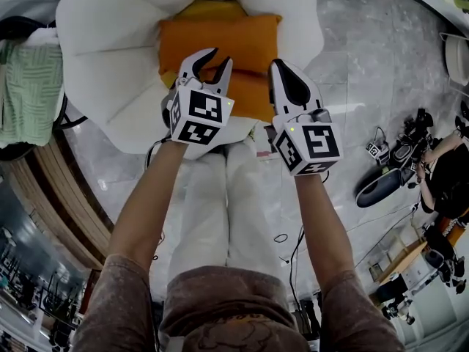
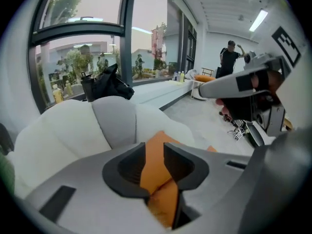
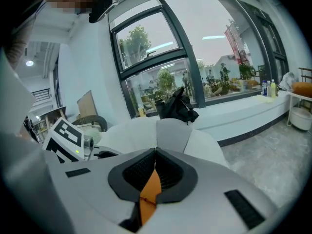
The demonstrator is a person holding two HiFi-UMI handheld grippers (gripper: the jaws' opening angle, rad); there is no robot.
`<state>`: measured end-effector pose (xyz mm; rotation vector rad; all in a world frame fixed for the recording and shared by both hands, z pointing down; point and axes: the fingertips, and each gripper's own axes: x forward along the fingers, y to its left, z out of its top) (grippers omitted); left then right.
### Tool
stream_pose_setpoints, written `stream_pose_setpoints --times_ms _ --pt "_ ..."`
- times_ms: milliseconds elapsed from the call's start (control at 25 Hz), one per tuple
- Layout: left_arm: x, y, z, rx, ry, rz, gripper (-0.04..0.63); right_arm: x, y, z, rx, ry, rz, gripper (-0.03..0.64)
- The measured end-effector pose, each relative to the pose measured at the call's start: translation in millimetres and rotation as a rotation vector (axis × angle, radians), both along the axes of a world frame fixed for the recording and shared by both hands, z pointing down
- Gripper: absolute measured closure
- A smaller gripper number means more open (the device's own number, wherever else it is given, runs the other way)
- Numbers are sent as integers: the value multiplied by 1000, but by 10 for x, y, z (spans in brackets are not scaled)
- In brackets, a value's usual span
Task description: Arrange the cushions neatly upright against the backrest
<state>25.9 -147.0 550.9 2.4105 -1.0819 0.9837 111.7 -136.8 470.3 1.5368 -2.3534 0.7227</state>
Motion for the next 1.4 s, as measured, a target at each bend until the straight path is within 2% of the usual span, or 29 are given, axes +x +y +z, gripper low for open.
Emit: stream_pose_setpoints --times_ms 320,560,760,880,1240,1400 --pt "94 -12 625 -77 -92 84 327 60 -57 169 -20 7 -11 597" --pt "79 30 1101 -111 -215 175 204 99 -104 282 -32 7 -13 598" --pt "122 62 1369 -96 -284 215 176 123 -120 372 -45 6 -18 597" --pt "152 54 1484 -93 -300 214 170 130 -123 428 -52 8 -27 598" --pt "178 -55 1573 -89 -303 200 172 196 -153 532 -68 14 -37 597" --pt "155 -77 1554 -117 -273 191 218 191 -147 540 -73 10 -38 597"
